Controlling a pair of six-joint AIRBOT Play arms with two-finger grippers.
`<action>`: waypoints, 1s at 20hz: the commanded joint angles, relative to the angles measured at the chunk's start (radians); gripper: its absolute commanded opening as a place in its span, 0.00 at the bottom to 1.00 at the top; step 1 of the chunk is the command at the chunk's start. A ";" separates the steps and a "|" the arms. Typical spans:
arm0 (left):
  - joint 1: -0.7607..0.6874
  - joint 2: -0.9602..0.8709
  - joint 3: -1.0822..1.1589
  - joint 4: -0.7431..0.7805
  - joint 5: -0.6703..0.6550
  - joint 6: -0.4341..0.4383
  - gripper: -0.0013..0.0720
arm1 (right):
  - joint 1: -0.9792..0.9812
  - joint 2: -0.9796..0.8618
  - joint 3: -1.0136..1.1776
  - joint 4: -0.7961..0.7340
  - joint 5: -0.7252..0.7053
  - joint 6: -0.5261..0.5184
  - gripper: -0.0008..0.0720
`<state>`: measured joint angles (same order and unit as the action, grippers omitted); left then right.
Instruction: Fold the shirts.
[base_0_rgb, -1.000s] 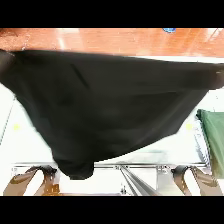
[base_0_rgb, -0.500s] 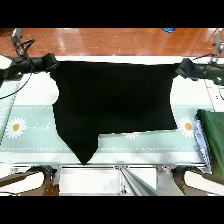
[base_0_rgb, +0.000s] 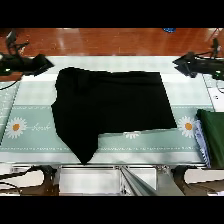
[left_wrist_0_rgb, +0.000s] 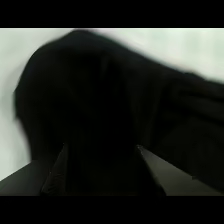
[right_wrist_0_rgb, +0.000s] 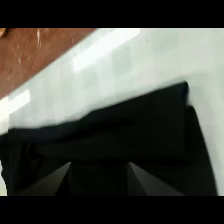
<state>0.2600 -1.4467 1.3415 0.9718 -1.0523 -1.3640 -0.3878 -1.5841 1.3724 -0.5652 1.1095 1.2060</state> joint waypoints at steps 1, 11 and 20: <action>0.140 0.041 -0.106 0.051 -0.315 -0.033 0.71 | -0.092 0.094 -0.049 -0.221 0.243 -0.028 0.57; 0.401 0.319 -0.880 0.018 -0.211 0.009 0.71 | -0.185 0.616 -0.778 -0.241 0.036 -0.022 0.57; 0.301 0.317 -0.944 -0.095 -0.111 0.055 0.71 | -0.185 0.626 -0.784 -0.230 0.046 0.031 0.57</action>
<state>0.5972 -1.1297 0.4118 0.9138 -1.2236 -1.3346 -0.5713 -0.9649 0.5953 -0.7971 1.1801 1.2072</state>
